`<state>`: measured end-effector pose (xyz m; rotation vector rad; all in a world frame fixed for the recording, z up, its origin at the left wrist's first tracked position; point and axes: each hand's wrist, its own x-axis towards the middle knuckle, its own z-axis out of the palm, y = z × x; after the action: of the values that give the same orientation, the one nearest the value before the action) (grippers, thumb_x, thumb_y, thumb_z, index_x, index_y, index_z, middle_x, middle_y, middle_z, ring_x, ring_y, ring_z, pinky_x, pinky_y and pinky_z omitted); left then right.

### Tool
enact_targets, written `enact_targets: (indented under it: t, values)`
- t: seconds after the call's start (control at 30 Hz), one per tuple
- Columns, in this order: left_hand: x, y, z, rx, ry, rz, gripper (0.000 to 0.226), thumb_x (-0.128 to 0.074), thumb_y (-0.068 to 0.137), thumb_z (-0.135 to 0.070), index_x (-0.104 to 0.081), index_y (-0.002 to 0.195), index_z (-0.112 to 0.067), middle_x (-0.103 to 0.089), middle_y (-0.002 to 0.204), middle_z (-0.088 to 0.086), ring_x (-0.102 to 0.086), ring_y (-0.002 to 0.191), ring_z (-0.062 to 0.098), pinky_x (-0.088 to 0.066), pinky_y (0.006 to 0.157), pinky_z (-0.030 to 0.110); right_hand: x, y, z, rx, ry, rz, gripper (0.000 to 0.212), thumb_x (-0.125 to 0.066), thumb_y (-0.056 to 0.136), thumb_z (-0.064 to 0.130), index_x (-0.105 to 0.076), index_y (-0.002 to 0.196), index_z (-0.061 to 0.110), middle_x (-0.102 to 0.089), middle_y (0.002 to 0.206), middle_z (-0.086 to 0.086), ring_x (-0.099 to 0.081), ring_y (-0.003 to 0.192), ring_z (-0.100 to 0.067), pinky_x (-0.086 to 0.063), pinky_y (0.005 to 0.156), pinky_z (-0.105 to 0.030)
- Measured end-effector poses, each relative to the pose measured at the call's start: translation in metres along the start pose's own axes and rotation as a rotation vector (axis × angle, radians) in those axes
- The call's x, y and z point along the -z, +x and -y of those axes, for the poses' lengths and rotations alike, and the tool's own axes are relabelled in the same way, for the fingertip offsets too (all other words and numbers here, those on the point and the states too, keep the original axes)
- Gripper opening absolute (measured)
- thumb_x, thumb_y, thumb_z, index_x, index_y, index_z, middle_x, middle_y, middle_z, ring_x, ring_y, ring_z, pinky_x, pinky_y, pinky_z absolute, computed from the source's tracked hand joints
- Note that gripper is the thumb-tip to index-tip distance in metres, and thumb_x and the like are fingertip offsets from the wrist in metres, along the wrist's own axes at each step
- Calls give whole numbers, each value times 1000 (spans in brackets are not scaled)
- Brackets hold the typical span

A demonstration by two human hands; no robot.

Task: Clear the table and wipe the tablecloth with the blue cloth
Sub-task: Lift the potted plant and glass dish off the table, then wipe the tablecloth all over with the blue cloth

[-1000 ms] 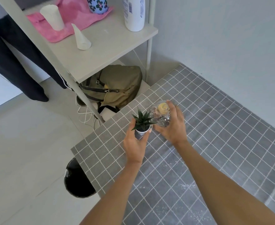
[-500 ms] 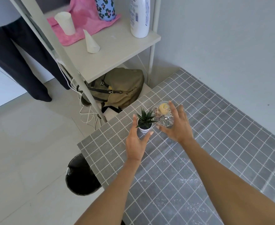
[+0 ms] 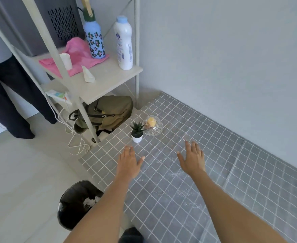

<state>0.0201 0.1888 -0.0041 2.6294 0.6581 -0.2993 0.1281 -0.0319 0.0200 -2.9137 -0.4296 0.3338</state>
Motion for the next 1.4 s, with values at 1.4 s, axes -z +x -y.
enact_targets:
  t: [1.4]
  values:
    - [-128, -267, -245, -998, 431, 335, 70, -33, 100, -45, -4, 151, -7, 6, 160, 10, 3, 147, 25, -8, 119, 44, -18, -441, -229, -868, 153, -139, 63, -25, 101, 47, -5, 153, 17, 3, 161, -9, 3, 148, -24, -4, 119, -42]
